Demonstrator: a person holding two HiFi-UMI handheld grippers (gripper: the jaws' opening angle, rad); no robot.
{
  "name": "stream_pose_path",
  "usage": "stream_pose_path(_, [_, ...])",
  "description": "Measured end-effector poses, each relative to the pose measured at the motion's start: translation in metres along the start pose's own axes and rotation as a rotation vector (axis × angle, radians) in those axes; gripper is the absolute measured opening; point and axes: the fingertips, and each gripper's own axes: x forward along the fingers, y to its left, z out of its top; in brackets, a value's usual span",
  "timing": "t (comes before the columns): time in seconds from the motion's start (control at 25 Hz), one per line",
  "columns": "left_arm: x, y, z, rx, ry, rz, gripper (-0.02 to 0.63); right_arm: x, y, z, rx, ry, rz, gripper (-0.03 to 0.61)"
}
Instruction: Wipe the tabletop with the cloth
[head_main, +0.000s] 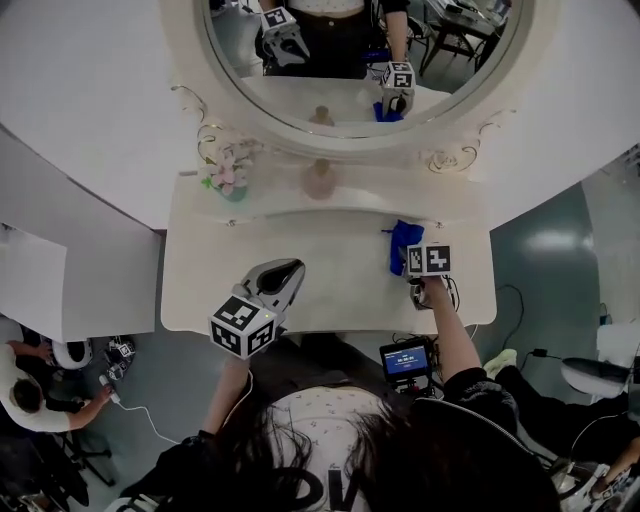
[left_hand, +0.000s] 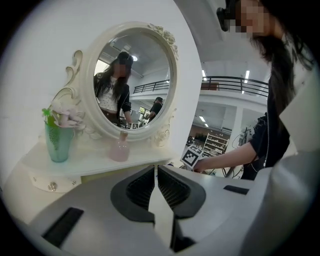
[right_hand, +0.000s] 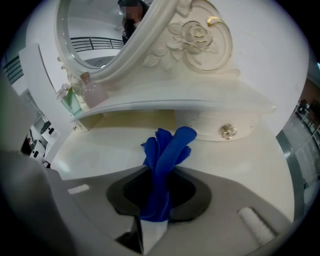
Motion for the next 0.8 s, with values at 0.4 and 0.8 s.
stream_pose_path(0.4, [0.028,-0.018,0.005,0.022,0.011,-0.002,0.003,-0.041,-0.145,-0.021,0.155,-0.03,-0.171,0.087])
stream_pose_path(0.8, [0.013,-0.008,0.002,0.01,0.017,0.064,0.003,-0.077,-0.246,-0.043,0.331,-0.069,-0.339,0.087])
